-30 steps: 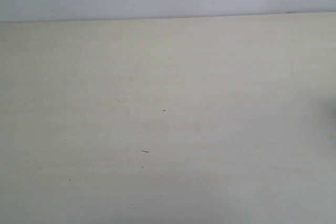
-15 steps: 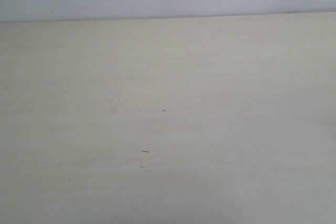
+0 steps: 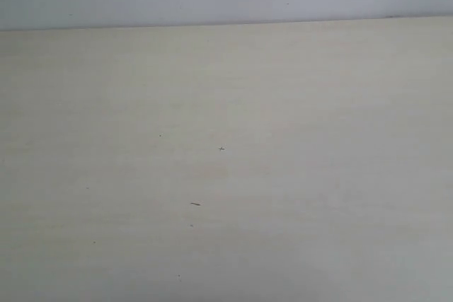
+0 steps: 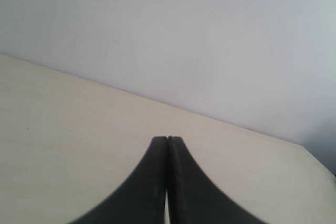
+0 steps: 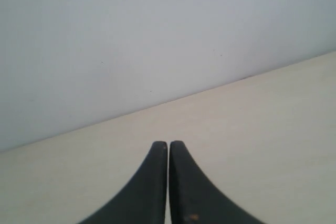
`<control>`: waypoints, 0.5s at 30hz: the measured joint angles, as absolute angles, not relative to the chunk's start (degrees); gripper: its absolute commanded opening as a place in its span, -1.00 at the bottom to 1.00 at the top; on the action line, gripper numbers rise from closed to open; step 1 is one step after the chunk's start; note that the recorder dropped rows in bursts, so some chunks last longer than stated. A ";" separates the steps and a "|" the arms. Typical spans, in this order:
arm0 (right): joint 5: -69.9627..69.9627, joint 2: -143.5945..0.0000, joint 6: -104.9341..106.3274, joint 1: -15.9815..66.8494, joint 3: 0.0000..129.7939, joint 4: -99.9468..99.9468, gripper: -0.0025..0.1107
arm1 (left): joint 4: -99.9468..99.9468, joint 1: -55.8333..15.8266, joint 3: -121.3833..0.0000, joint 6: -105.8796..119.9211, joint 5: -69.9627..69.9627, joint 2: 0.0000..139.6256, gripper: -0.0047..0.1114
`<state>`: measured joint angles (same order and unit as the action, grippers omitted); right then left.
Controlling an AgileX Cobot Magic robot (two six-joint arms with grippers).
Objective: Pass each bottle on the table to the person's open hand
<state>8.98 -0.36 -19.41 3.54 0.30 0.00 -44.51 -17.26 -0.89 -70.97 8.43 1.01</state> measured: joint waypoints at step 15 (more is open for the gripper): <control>9.01 -0.36 -19.65 3.54 0.30 0.00 -0.92 | -44.81 -17.26 -0.89 -70.85 8.43 1.01 -0.92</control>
<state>9.01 -0.36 -19.65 3.54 0.30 0.00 -44.81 -17.26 -0.89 -70.85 8.43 1.01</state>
